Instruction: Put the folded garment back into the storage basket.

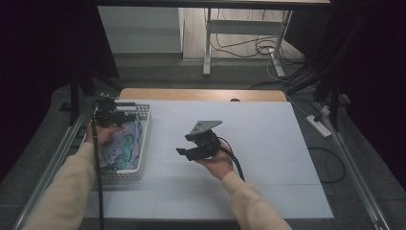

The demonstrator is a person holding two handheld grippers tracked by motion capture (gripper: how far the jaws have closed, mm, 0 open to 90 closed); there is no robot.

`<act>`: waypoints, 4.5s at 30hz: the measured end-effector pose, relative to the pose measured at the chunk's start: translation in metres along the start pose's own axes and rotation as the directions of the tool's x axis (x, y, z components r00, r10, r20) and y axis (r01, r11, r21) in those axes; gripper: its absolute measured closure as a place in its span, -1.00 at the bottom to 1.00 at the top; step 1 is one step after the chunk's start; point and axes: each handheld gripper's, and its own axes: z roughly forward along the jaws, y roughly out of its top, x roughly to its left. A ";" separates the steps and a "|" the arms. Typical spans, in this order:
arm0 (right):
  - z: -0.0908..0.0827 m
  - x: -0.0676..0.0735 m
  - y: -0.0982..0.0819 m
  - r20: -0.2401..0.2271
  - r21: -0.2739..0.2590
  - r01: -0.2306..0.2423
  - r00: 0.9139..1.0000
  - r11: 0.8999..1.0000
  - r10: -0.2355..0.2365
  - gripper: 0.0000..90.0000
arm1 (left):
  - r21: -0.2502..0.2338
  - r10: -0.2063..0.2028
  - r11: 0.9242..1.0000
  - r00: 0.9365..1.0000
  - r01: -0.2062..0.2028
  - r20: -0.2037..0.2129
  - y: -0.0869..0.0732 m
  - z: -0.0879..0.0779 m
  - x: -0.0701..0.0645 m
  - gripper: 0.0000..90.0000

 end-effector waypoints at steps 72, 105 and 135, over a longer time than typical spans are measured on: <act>-0.079 -0.028 -0.073 0.132 0.022 -0.100 0.987 0.995 0.096 -0.13 | 0.014 0.017 1.000 1.000 -0.017 0.012 0.010 0.015 0.004 0.97; -0.091 -0.033 -0.087 0.131 0.023 -0.134 0.983 0.991 0.130 -0.14 | 0.012 0.034 0.999 0.995 -0.035 0.093 0.010 0.008 -0.017 0.95; -0.138 -0.052 -0.128 0.201 0.047 -0.171 0.967 0.984 0.159 -0.17 | -0.138 0.205 0.974 0.956 -0.179 0.209 -0.060 -0.061 -0.099 -0.13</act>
